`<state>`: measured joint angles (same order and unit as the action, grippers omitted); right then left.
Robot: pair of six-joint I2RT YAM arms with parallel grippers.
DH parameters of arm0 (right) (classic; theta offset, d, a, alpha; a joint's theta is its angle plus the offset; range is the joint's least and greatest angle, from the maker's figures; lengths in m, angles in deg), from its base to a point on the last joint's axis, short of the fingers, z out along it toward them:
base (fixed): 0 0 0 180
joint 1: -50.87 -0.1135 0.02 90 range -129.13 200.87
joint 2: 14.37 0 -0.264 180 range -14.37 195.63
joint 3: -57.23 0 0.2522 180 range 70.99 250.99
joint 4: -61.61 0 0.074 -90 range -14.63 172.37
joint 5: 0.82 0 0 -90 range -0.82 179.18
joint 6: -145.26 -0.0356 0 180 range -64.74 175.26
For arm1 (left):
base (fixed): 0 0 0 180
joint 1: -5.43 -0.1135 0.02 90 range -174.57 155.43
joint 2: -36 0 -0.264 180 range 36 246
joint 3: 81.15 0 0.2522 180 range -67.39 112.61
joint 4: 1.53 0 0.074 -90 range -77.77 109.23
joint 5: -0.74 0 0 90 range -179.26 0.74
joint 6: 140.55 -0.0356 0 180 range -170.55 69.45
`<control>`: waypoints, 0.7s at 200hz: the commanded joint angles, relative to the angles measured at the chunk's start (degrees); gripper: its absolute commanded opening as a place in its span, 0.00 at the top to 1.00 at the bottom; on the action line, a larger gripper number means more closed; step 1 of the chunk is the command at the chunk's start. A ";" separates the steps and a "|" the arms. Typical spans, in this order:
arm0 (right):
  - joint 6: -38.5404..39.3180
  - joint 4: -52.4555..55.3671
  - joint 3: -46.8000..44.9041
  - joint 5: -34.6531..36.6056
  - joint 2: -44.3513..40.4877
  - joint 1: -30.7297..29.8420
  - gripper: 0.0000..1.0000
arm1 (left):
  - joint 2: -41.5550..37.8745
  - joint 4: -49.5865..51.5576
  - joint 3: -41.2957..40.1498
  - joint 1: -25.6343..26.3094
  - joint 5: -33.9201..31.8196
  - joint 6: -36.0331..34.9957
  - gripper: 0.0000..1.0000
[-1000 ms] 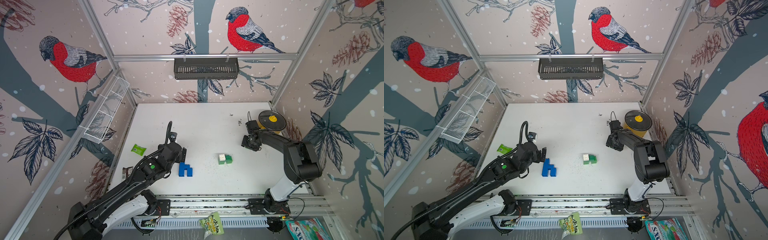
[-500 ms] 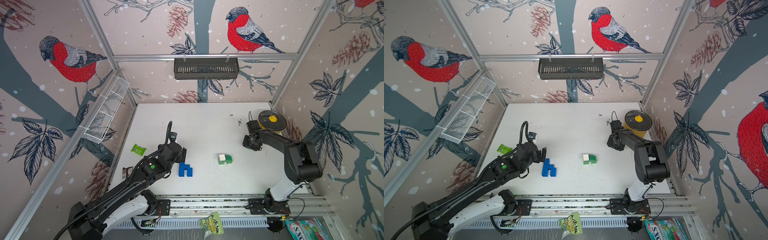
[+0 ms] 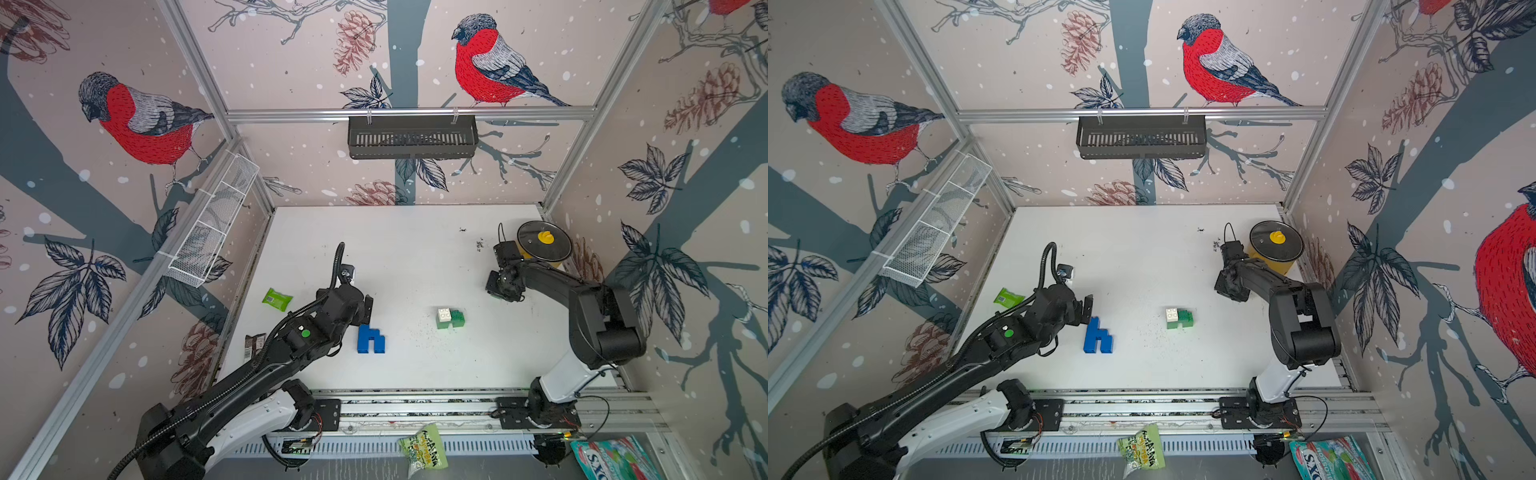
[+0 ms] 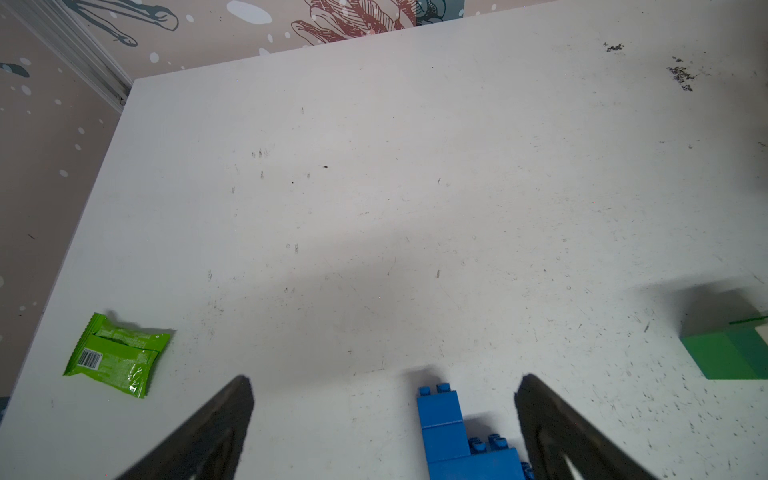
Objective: Assemble the letter h with lego
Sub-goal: Pick up the lego brick from the center of the board.
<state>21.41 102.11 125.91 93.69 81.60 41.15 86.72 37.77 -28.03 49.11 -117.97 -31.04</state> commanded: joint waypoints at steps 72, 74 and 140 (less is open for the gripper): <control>-0.65 4.39 0.97 2.44 -3.80 -3.54 0.78 | 0.01 -0.81 0.42 -0.14 -1.17 0.04 0.02; -0.68 4.55 1.02 2.50 -3.95 -3.86 0.78 | 0.04 -0.81 0.39 -0.17 -1.22 0.08 0.02; -3.15 12.46 3.41 4.60 -12.51 -14.00 0.79 | -0.32 -0.79 0.47 -0.18 -1.08 0.06 0.02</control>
<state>19.88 109.67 128.36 96.73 71.48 29.92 86.61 37.77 -28.01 49.05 -118.02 -31.04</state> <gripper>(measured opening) 0.329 0.985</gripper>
